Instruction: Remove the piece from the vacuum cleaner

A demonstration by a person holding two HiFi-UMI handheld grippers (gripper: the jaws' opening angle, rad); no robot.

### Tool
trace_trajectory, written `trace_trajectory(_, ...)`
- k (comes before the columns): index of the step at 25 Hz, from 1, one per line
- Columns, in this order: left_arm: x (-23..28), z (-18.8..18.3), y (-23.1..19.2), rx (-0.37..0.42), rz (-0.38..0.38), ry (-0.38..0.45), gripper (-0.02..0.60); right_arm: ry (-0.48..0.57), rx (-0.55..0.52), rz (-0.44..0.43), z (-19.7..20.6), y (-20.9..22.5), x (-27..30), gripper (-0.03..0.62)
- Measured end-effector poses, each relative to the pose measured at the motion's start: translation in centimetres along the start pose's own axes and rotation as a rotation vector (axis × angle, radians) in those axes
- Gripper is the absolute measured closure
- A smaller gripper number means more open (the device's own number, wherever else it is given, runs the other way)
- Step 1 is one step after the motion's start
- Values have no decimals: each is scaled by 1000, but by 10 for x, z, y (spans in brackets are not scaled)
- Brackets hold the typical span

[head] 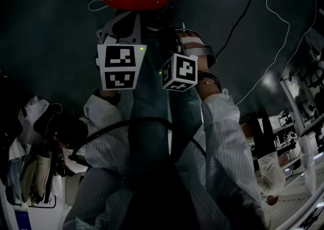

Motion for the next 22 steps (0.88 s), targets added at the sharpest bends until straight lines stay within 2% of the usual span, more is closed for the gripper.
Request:
trace_trajectory(8,0,1,3,-22,-26,-1,574,11,17,-68,0,0,-3,556)
trace_trajectory(12,1,1,2,-26,-25,2,574,10,-16,-98,1,-5,-2,556)
trace_trajectory(22,1,2,3,-2,-41,-3,574,14,-11,-146,3,-15,0,548)
Point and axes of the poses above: the fingertips, and each gripper's own axes: x forward along the fingers, y to its right, z out of its underside, the point moved 8 cm from there along -x, backward along the fingers, and after that the axes turned 4 degrees about -z, right-handed, at the moved point
